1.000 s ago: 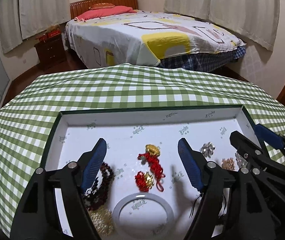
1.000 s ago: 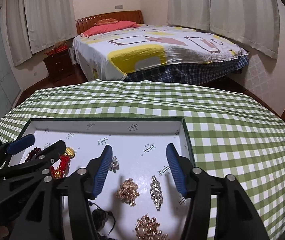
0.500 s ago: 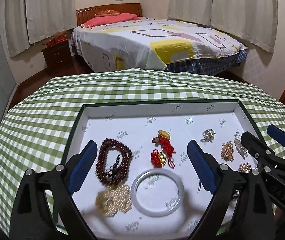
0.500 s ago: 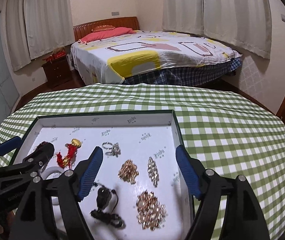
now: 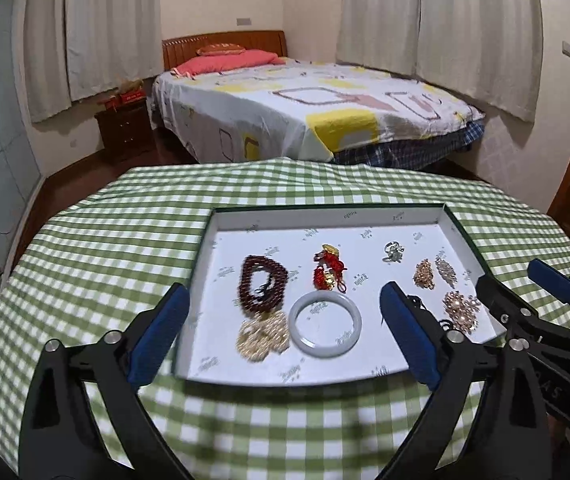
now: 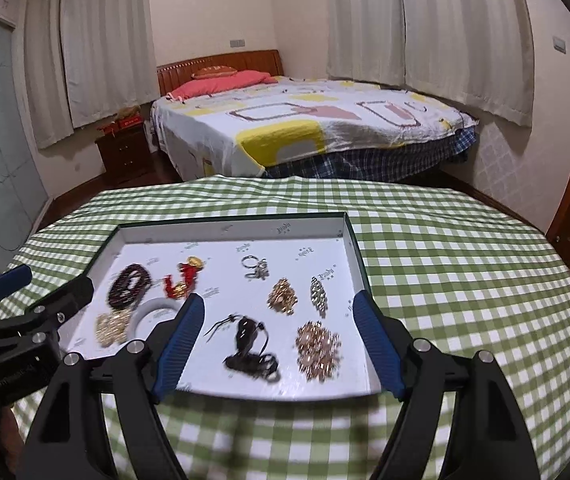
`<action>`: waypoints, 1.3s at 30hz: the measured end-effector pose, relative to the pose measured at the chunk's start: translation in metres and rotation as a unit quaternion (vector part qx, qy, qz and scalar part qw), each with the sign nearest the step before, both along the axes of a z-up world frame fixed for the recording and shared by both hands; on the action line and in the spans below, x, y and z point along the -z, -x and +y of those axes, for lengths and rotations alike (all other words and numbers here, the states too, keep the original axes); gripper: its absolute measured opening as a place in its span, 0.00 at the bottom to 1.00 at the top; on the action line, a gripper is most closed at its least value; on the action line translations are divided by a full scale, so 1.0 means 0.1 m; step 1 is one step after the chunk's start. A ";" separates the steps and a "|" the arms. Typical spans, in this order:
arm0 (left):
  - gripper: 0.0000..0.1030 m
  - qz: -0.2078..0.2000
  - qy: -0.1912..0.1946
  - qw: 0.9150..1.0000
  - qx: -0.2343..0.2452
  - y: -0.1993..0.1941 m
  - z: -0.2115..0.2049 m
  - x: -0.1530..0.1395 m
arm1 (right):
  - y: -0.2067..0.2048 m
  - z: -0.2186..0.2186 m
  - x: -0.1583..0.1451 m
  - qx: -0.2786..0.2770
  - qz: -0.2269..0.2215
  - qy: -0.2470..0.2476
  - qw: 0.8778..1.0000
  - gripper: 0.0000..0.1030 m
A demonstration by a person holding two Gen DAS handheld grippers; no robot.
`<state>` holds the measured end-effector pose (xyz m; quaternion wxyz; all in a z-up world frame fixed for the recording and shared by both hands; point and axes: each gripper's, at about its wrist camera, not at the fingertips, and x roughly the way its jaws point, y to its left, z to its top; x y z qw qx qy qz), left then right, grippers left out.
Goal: Organize jewelry
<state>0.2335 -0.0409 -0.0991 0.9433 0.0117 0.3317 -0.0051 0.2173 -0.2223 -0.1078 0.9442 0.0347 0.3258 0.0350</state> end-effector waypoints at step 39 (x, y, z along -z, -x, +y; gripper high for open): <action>0.96 -0.110 0.018 0.993 -0.043 1.93 0.47 -1.16 | 1.70 0.19 -1.14 -0.022 -0.124 0.009 0.992 0.76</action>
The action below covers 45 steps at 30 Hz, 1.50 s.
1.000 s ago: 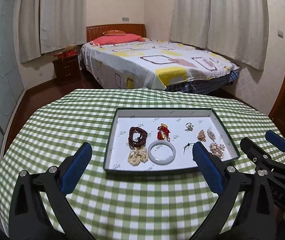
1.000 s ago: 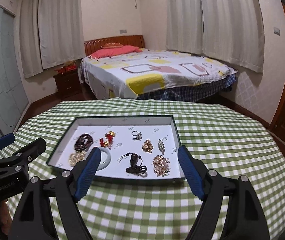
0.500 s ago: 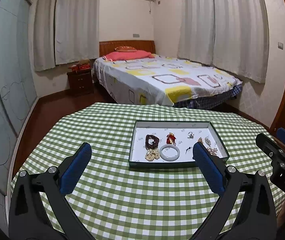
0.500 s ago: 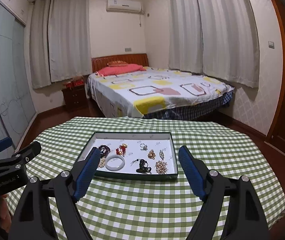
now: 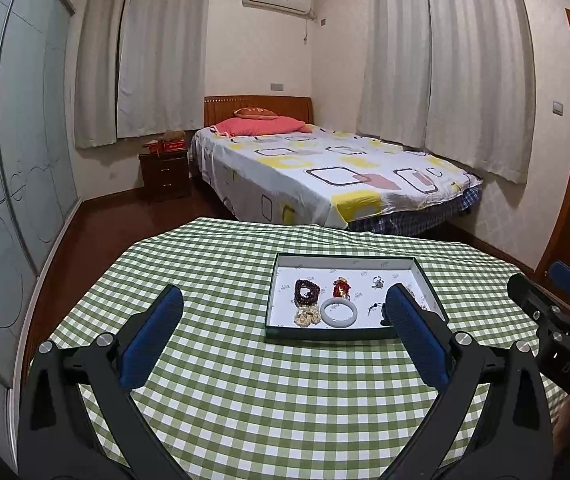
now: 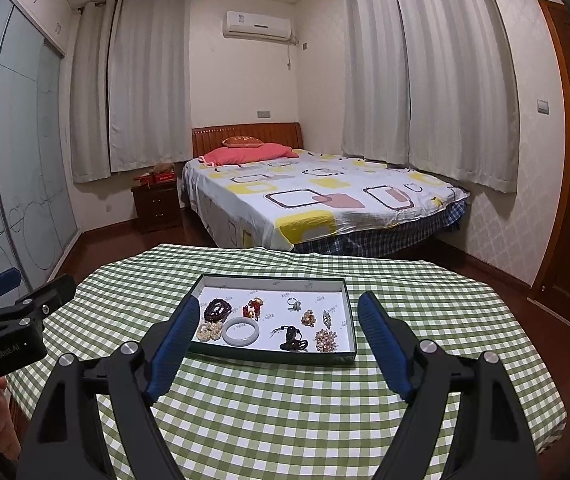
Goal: Organize jewelry
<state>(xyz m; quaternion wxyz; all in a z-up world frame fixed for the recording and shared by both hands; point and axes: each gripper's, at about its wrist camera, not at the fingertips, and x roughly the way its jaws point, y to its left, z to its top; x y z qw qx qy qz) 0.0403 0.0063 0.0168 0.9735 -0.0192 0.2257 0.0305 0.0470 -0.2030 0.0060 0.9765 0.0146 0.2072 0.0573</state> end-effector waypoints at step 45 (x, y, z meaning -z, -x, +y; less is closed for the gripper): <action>0.96 -0.007 0.003 1.000 0.000 0.04 0.04 0.00 | 0.08 0.06 -0.08 -0.003 -0.010 0.001 1.000 0.76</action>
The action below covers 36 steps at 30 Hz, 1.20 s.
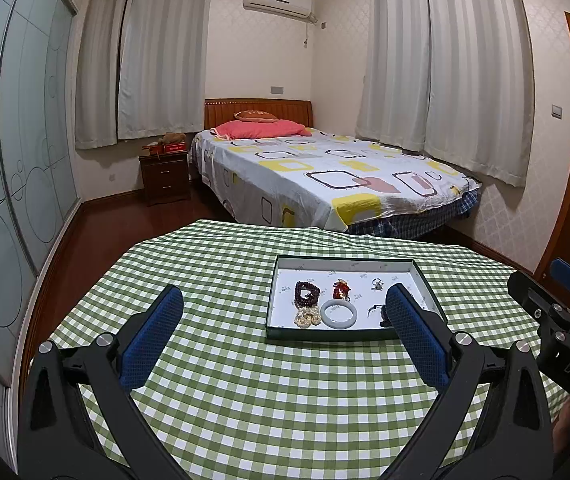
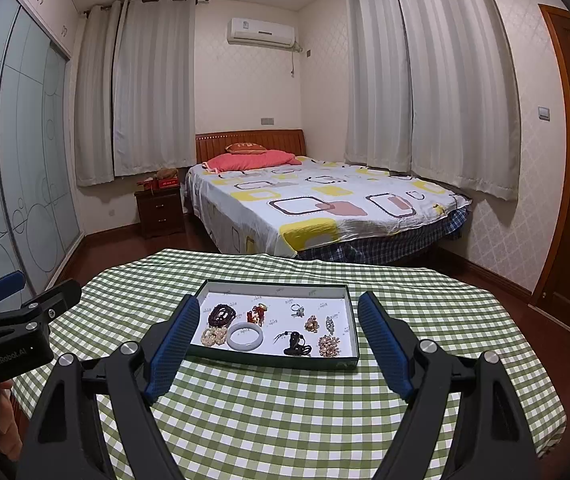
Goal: Organize jewelry
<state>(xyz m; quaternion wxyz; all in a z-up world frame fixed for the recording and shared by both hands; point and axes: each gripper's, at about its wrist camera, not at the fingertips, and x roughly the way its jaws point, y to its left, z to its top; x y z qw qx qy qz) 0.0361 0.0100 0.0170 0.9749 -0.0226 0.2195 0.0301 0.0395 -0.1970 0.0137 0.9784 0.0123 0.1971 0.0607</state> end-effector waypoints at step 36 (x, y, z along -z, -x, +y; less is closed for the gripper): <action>0.96 0.009 -0.007 1.000 -0.013 -0.30 0.14 0.21 | -0.16 -0.08 0.17 0.014 0.009 0.013 1.000 0.77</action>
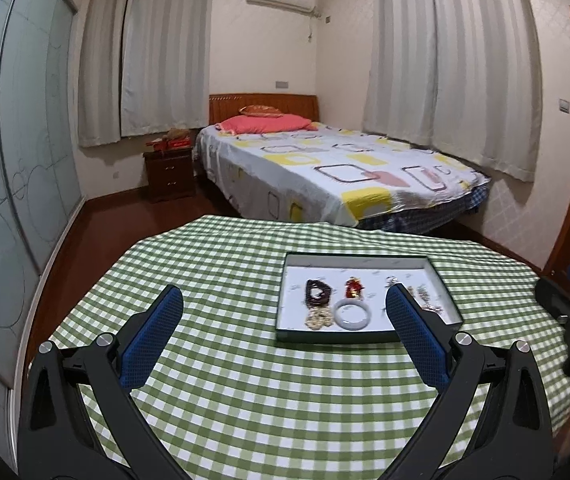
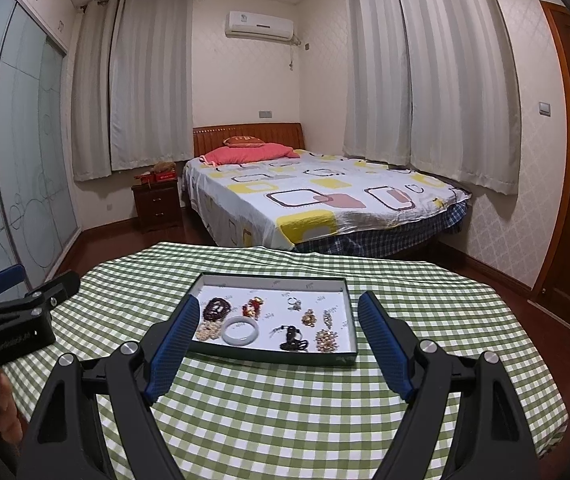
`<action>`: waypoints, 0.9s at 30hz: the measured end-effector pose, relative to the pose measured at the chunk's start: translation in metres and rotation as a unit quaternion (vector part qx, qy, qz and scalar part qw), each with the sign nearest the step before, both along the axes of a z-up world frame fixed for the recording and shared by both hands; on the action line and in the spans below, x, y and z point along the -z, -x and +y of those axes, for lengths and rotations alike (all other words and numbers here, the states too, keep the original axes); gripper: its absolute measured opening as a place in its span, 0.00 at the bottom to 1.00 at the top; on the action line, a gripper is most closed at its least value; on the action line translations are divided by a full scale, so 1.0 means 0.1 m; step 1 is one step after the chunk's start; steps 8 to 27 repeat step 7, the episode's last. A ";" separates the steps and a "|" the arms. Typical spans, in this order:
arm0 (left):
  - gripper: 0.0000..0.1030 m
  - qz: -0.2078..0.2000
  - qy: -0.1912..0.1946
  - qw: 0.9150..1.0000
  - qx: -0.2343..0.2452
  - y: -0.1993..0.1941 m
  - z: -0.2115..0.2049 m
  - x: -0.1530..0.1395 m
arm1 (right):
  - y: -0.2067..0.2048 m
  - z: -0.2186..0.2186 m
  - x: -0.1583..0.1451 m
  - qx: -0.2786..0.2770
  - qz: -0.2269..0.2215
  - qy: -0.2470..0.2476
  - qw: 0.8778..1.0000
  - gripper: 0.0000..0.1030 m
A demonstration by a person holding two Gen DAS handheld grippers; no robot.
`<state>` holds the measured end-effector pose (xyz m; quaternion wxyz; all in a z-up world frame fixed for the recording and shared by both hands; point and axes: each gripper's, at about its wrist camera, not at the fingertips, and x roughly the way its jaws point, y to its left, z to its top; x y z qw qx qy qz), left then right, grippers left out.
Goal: Organize jewelry
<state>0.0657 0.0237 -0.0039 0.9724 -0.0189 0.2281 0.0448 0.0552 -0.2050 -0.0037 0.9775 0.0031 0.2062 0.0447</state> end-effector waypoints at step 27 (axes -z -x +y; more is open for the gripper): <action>0.96 0.072 -0.017 0.995 -0.062 -0.77 0.44 0.69 | -0.85 -0.60 0.67 0.051 0.055 0.035 0.997 0.82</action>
